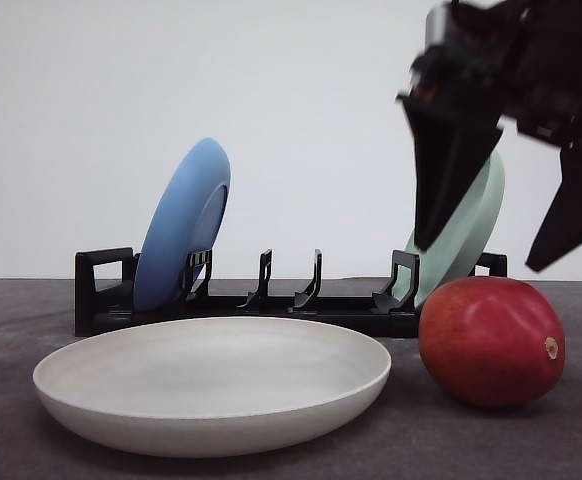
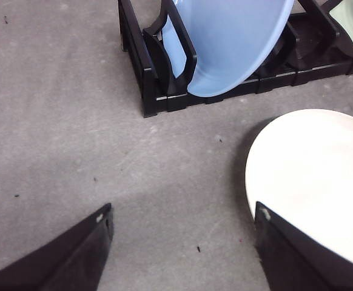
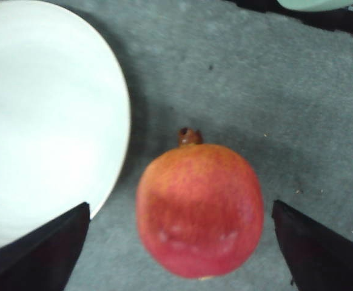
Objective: Place pomegranate in white plate
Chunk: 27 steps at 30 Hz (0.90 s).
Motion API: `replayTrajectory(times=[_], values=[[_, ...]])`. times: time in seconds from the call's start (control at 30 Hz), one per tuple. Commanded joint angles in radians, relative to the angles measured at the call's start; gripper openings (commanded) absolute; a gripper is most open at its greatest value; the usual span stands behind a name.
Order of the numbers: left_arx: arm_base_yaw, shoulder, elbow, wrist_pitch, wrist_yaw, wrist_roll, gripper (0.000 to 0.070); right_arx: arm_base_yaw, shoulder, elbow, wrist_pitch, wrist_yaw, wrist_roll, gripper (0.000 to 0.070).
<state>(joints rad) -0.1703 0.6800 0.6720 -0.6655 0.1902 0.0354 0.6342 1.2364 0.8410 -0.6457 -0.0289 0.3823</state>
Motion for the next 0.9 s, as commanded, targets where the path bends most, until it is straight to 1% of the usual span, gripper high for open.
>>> replayTrajectory(times=[0.0, 0.13, 0.43, 0.53, 0.63, 0.73, 0.87], values=[[0.0, 0.005, 0.011, 0.008, 0.006, -0.002, 0.044, 0.007, 0.034, 0.014, 0.014, 0.005, -0.012, 0.0628], [0.0, 0.005, 0.011, 0.008, 0.006, -0.002, 0.044, 0.007, 0.088, 0.014, 0.026, 0.007, -0.024, 0.0628], [0.0, 0.005, 0.011, 0.008, 0.006, -0.002, 0.044, 0.007, 0.194, 0.014, 0.025, 0.011, -0.023, 0.0624], [0.0, 0.005, 0.011, 0.008, 0.006, -0.002, 0.044, 0.007, 0.21, 0.014, 0.019, 0.007, -0.022, 0.0584], [0.0, 0.005, 0.011, 0.008, 0.006, -0.002, 0.044, 0.007, 0.209, 0.015, 0.007, 0.003, -0.023, 0.0468], [0.0, 0.005, 0.011, 0.008, 0.006, -0.002, 0.044, 0.002, 0.207, 0.046, -0.056, 0.003, -0.032, 0.0456], [0.0, 0.005, 0.011, 0.008, 0.006, -0.002, 0.044, 0.003, 0.207, 0.135, -0.144, -0.008, -0.106, 0.0458]])
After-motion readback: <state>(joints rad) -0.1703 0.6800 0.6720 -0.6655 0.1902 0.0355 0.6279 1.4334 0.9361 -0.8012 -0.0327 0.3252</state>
